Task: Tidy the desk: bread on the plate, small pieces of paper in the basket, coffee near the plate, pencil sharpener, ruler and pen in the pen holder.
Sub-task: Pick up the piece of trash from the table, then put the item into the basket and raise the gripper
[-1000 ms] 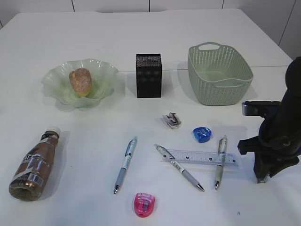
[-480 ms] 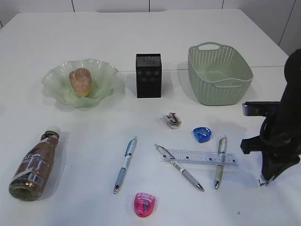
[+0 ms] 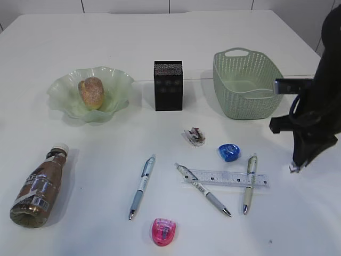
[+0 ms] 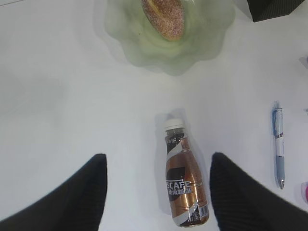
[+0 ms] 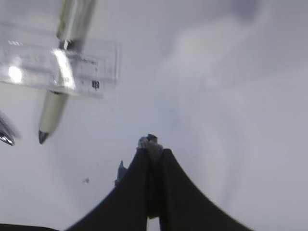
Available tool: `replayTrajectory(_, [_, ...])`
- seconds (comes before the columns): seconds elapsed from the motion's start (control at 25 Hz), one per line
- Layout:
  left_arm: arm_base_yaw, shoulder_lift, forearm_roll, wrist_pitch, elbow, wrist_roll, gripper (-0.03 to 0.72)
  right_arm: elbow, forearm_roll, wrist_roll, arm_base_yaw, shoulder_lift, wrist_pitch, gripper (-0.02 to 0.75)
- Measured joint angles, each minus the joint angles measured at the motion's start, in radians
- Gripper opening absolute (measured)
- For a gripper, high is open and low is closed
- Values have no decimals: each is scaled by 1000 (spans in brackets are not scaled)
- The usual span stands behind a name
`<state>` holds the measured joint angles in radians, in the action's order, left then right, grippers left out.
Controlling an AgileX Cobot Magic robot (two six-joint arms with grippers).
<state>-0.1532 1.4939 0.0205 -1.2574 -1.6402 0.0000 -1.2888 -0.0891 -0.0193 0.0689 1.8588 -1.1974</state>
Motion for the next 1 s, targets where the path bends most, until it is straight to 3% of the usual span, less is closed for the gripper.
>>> replayTrajectory(0.4, [0,0,0,0,0,0,467,-359,55,-17,0,6,-20,34])
replayTrajectory(0.56, [0,0,0,0,0,0,466,-401,73,-19,0,6,-11,34])
replayTrajectory(0.76, [0,0,0,0,0,0,466,-472,94,-19,0,16,216,34])
replayTrajectory(1.0, [0,0,0,0,0,0,466,-481,94,-19,0,118,340,34])
